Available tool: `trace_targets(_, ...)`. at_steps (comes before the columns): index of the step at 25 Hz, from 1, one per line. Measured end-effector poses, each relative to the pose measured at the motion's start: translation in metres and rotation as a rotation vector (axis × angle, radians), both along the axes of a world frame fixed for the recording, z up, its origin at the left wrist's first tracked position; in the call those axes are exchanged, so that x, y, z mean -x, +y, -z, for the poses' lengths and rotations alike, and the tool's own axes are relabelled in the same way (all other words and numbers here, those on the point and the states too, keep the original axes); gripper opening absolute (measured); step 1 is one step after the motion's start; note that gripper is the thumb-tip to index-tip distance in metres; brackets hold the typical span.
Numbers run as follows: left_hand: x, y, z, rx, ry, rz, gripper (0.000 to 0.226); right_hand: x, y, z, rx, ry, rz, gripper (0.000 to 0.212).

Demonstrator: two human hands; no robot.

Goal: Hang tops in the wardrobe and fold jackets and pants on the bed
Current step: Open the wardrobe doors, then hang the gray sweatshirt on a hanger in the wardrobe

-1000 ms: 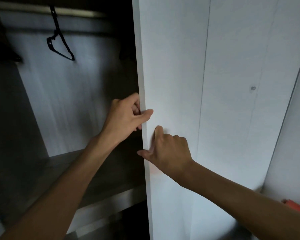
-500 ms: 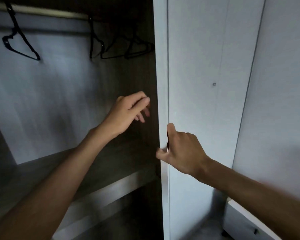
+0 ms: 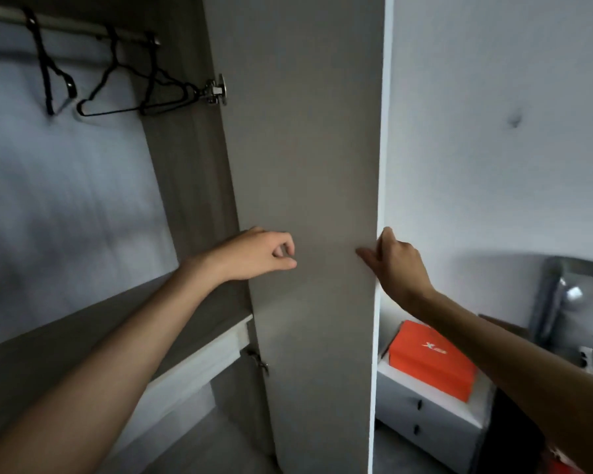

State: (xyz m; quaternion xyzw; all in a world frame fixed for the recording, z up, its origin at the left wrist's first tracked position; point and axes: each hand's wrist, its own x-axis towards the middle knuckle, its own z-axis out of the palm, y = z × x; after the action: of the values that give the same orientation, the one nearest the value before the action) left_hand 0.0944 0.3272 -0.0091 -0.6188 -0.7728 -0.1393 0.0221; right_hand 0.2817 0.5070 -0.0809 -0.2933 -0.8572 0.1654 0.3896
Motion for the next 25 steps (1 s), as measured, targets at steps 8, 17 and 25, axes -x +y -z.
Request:
trace_targets(8,0.001,0.031,0.029,0.128,-0.012,-0.008,0.018,0.005,0.068,-0.016,0.251,-0.079,0.088,0.036)
trace_targets(17,-0.056,0.077,0.033,0.183,-0.019,0.159,0.021,-0.039,0.021,-0.014,0.183,-0.103,0.001,0.044)
trace_targets(25,-0.129,0.167,0.09,0.298,0.029,0.519,0.022,-0.146,-0.009,0.031,0.412,-0.542,0.132,0.015)
